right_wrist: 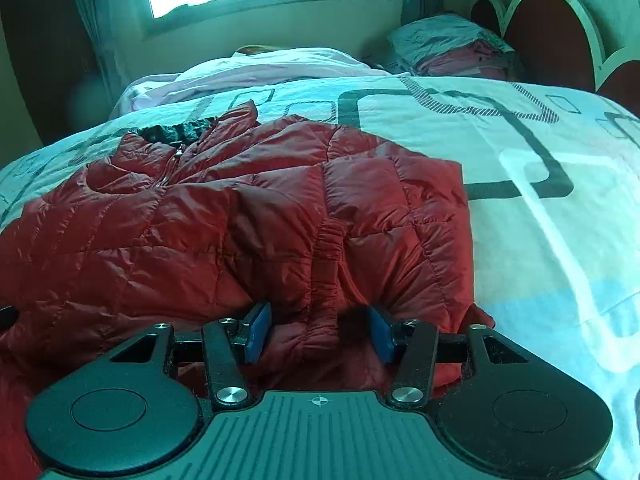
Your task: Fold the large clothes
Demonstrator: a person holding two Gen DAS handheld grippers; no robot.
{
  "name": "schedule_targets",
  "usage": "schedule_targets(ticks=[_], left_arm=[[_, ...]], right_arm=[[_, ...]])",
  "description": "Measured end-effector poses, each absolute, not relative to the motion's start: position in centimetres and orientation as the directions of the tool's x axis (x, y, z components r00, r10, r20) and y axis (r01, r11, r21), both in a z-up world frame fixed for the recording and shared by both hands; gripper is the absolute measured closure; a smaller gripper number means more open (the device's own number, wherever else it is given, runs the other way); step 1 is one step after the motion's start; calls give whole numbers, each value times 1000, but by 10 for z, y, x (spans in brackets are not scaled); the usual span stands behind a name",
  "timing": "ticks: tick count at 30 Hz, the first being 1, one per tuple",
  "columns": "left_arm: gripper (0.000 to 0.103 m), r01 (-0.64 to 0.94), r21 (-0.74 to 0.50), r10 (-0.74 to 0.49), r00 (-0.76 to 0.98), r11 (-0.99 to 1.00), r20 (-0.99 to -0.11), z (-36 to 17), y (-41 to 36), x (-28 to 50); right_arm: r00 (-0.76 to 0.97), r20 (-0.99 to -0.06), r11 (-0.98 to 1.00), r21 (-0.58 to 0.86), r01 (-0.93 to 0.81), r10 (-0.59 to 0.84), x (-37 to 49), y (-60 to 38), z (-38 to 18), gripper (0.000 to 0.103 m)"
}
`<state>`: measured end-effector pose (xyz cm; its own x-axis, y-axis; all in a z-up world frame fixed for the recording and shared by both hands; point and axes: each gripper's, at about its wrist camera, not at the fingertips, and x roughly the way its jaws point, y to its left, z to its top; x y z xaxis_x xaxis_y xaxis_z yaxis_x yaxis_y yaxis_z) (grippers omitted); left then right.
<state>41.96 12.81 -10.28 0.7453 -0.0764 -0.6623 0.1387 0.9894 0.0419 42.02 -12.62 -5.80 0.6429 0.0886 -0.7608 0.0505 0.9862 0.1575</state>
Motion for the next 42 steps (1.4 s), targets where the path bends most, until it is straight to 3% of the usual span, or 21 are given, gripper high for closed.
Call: schedule_targets(ticks=[5, 12, 20, 25, 29, 31, 36, 37, 40, 42], left_arm=[[37, 138, 49, -72, 747, 989, -661, -102, 128, 419], [23, 99, 22, -66, 799, 995, -597, -81, 136, 420], [23, 170, -19, -143, 755, 985, -640, -85, 143, 489], [11, 169, 14, -116, 733, 986, -670, -111, 154, 507], [11, 160, 21, -106, 743, 987, -661, -110, 155, 500], [18, 145, 35, -89, 761, 989, -642, -101, 153, 490], [19, 142, 20, -103, 803, 990, -587, -82, 151, 446], [20, 138, 9, -106, 801, 990, -589, -83, 150, 438], [20, 143, 12, -106, 785, 990, -610, -92, 142, 424], [17, 144, 47, -78, 746, 988, -661, -105, 137, 429]], right_arm=[[665, -744, 981, 170, 94, 66, 408, -129, -47, 51], [797, -602, 985, 160, 58, 51, 400, -119, -11, 51], [726, -667, 985, 138, -99, 167, 462, -80, -28, 51], [695, -716, 998, 52, -29, 57, 481, -94, -63, 51], [684, -724, 994, 112, -10, 88, 481, -114, -66, 51], [692, -718, 994, 105, 6, 72, 476, -116, -56, 51], [737, -674, 983, 160, 89, 43, 442, -134, -34, 48], [731, -680, 976, 192, 100, 59, 439, -139, -35, 39], [722, -684, 968, 237, 85, 104, 426, -141, -43, 39], [685, -723, 984, 170, 52, 89, 430, -131, -62, 40]])
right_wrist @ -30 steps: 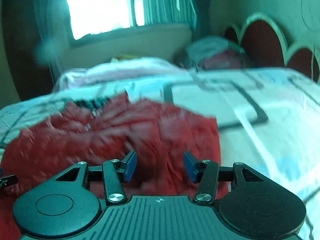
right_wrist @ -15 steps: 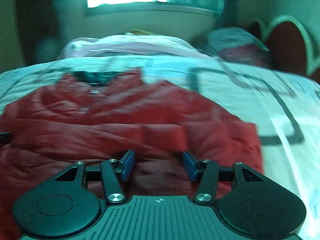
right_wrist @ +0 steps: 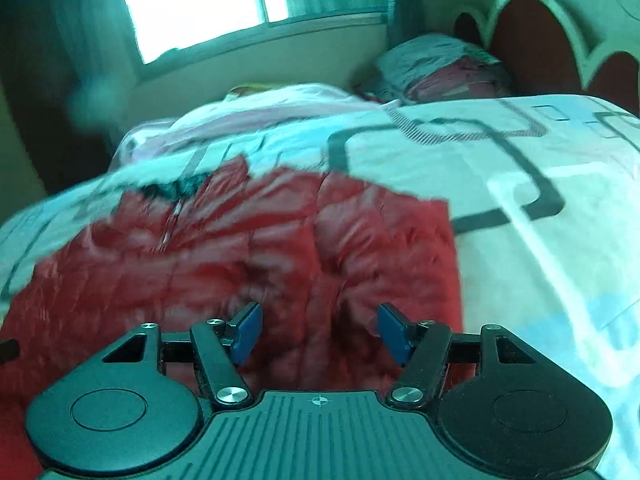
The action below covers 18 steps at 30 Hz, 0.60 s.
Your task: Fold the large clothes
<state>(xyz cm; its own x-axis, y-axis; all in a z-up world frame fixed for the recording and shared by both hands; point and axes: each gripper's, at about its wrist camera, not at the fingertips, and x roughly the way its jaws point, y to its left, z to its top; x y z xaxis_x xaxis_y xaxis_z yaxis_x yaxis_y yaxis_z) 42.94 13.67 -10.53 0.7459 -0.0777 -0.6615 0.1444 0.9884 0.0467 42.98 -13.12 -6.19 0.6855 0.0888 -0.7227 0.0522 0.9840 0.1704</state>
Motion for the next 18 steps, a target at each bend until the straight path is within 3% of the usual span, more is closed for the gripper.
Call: schedule_targets(ticks=[5, 6, 13, 18], left_arm=[[7, 76, 85, 0, 747, 993, -664, -98, 131, 431], [0, 50, 97, 25, 758, 994, -652, -93, 130, 425], [1, -15, 152, 113, 741, 988, -662, -89, 139, 352], [10, -27, 143, 120, 706, 989, -698, -91, 146, 300]], right_arm=[[703, -707, 981, 177, 74, 74, 428, -137, -54, 39], [717, -692, 976, 204, 78, 87, 420, -144, -48, 39], [683, -695, 947, 321, 16, 224, 344, -204, -38, 39], [630, -713, 910, 413, 21, 309, 281, -245, -47, 39]])
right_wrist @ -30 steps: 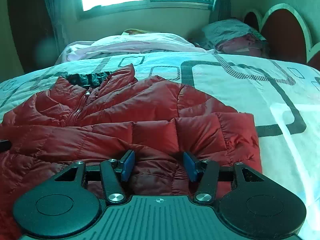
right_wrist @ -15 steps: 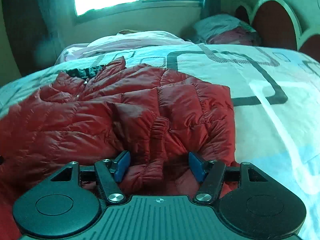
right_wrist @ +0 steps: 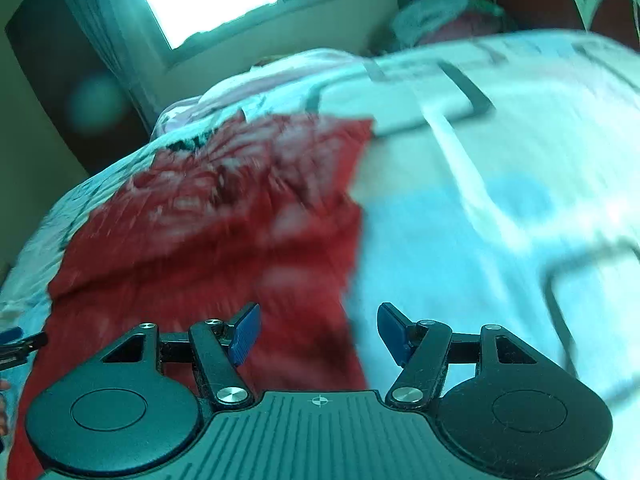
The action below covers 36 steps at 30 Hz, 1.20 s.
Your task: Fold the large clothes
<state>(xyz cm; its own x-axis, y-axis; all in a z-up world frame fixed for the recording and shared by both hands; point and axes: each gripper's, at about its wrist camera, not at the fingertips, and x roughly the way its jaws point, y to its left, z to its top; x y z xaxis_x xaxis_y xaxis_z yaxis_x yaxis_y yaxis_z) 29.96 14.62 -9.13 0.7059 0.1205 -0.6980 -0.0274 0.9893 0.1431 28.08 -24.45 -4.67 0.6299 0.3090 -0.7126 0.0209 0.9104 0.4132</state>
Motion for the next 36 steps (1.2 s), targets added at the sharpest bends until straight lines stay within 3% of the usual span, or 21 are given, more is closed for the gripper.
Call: schedule_targets(ticks=[8, 12, 18, 20, 22, 23, 24, 26, 27, 30, 33, 36], left_arm=[[12, -37, 108, 106, 657, 993, -746, -91, 158, 239], [25, -25, -58, -30, 621, 998, -783, -94, 173, 209], [26, 4, -242, -191, 630, 970, -753, -95, 181, 176], [36, 11, -309, -246, 634, 951, -734, -96, 182, 174], [55, 1, -345, -268, 631, 939, -728, -97, 182, 179], [62, 5, -359, -284, 624, 933, -728, -96, 183, 182], [73, 9, -379, -304, 614, 926, -728, -97, 183, 185], [91, 23, -384, -318, 605, 923, -730, -98, 180, 186], [95, 23, -393, -323, 617, 919, -718, -97, 181, 185], [96, 20, -445, -332, 696, 895, -636, -87, 188, 170], [96, -15, -342, -254, 640, 940, -725, -101, 180, 173], [98, -33, -354, -246, 658, 935, -712, -102, 177, 173]], right_arm=[[590, -710, 885, 465, -16, 384, 211, -269, -55, 39], [560, -678, 833, 552, -41, 476, 189, -275, -57, 39], [505, -606, 729, 681, -70, 615, 154, -278, -62, 39], [494, -588, 710, 699, -88, 640, 150, -276, -62, 39], [484, -571, 688, 719, -96, 664, 151, -274, -63, 40], [475, -559, 675, 730, -106, 680, 151, -273, -63, 45], [461, -553, 664, 739, -114, 694, 153, -271, -64, 62], [445, -568, 676, 725, -128, 693, 159, -265, -65, 73], [449, -576, 688, 714, -132, 683, 160, -263, -65, 92], [498, -524, 661, 737, -140, 691, 154, -274, -59, 95], [490, -574, 704, 700, -121, 656, 151, -272, -65, 97], [477, -588, 705, 702, -102, 654, 158, -271, -70, 97]])
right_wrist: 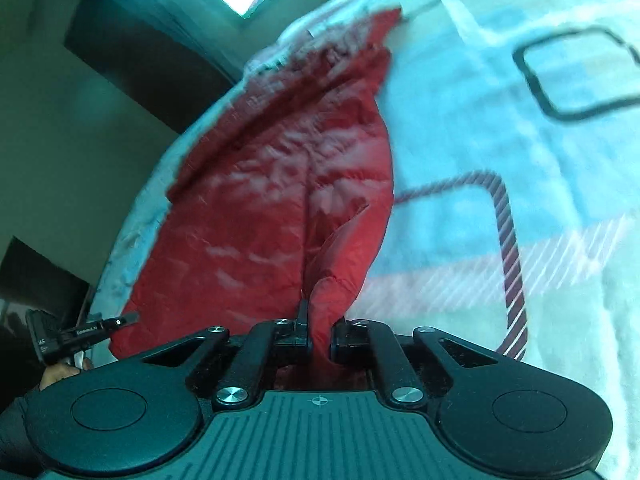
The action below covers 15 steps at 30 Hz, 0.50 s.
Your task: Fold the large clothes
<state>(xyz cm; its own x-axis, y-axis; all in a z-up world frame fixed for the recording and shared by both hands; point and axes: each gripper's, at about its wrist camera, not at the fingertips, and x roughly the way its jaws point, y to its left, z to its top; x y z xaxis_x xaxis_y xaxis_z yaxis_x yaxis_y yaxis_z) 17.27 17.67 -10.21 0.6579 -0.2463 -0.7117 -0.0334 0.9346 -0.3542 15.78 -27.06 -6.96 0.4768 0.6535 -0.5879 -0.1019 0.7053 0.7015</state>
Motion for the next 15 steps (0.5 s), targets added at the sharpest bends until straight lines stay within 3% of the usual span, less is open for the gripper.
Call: schedule_targets(ticks=[8, 15], left_arm=[[99, -22, -428, -249, 786, 904, -566, -57, 177, 168], [99, 14, -442, -240, 855, 897, -460, -14, 172, 237]], right_arm=[[589, -476, 682, 707, -185, 653, 172, -275, -16, 97], [671, -390, 670, 709, -219, 631, 234, -272, 29, 97]])
